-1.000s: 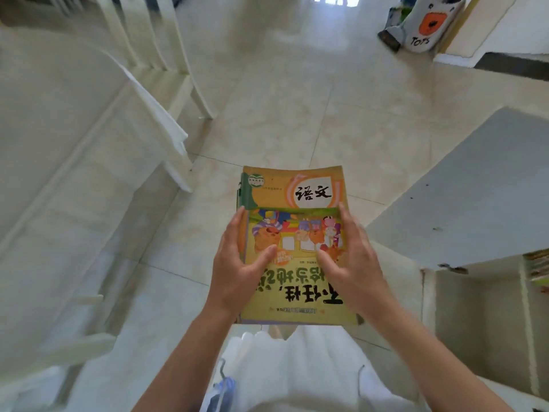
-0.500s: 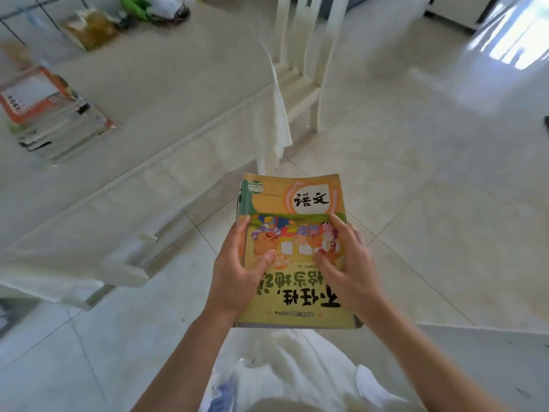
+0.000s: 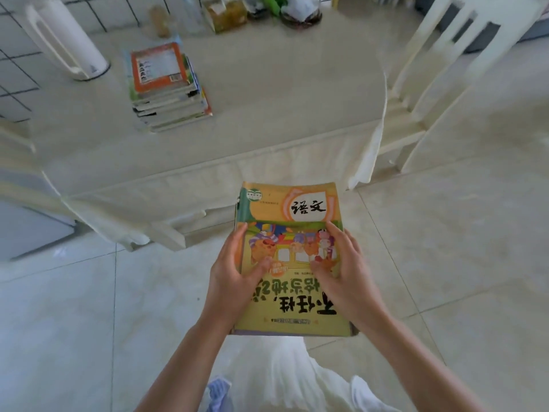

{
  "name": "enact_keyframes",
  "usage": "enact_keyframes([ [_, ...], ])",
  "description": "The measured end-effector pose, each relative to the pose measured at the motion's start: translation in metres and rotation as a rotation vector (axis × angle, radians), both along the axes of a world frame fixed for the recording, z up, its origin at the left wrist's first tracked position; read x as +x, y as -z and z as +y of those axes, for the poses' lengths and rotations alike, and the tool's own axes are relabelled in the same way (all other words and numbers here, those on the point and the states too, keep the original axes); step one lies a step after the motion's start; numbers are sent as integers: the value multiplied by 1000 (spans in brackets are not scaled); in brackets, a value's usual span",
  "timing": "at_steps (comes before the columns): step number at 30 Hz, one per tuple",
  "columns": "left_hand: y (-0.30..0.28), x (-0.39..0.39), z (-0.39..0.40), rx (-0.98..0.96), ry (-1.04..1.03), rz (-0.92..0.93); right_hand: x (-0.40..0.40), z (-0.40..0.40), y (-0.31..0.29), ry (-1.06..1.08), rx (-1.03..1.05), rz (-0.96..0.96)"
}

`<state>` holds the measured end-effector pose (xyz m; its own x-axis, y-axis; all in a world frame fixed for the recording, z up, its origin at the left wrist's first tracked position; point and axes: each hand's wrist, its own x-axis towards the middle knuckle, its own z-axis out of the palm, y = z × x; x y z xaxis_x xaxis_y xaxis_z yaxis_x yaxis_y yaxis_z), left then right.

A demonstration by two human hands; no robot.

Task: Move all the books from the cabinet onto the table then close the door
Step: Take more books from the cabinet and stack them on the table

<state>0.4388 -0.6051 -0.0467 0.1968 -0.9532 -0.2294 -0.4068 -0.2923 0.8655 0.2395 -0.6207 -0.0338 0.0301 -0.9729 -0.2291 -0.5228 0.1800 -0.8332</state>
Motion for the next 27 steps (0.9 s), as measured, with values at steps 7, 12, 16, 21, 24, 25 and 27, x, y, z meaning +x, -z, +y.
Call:
enact_keyframes([
  [7,4,47,-73,-25,-77,14,49,-93,2,-87,-23,-2],
  [12,-1,83,-142,-67,-63,-9,85,-165,-3,-106,-30,11],
  [16,0,102,-189,-64,-71,-28,103,-215,-4,-124,-16,7],
  [21,8,109,-243,-27,-102,10,111,-274,-4,-100,24,-36],
  [24,13,104,-280,-30,-127,24,107,-316,-4,-2,192,-215],
  [25,15,102,-291,-28,-134,33,105,-329,-4,34,262,-266],
  [27,21,96,-318,-11,-159,58,97,-363,-1,30,335,-264],
])
